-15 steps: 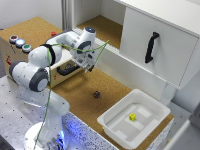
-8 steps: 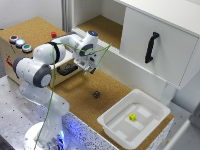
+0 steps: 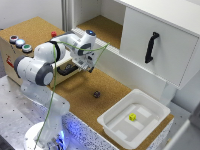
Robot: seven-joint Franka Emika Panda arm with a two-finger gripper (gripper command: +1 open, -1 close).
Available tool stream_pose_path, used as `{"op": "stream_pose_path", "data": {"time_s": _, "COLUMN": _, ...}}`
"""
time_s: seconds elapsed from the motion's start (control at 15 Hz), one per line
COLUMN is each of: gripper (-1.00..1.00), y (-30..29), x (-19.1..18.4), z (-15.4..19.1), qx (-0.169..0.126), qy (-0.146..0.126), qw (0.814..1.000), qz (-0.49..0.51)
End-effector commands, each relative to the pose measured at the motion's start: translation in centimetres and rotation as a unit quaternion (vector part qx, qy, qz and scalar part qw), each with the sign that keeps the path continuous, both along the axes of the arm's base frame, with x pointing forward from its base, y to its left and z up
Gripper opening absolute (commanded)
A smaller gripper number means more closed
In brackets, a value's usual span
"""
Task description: Close the drawer
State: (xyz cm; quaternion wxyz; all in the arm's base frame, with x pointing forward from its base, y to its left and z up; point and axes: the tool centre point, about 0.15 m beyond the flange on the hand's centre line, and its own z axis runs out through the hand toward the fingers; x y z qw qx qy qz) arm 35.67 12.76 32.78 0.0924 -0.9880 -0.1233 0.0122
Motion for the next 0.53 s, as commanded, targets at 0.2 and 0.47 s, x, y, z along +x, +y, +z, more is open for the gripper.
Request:
{"op": "stream_pose_path", "data": {"time_s": 0.2, "gripper": -1.0, "y": 8.7, "x": 1.8, "z": -0.7, "qx": -0.006, "qy": 0.012, "qw": 1.0, "qz": 0.004}}
{"op": "stream_pose_path", "data": {"time_s": 0.47, "gripper": -1.0, "y": 12.9, "x": 2.2, "z": -0.2, "qx": 0.008, "qy": 0.005, "qw": 1.0, "qz": 0.02}}
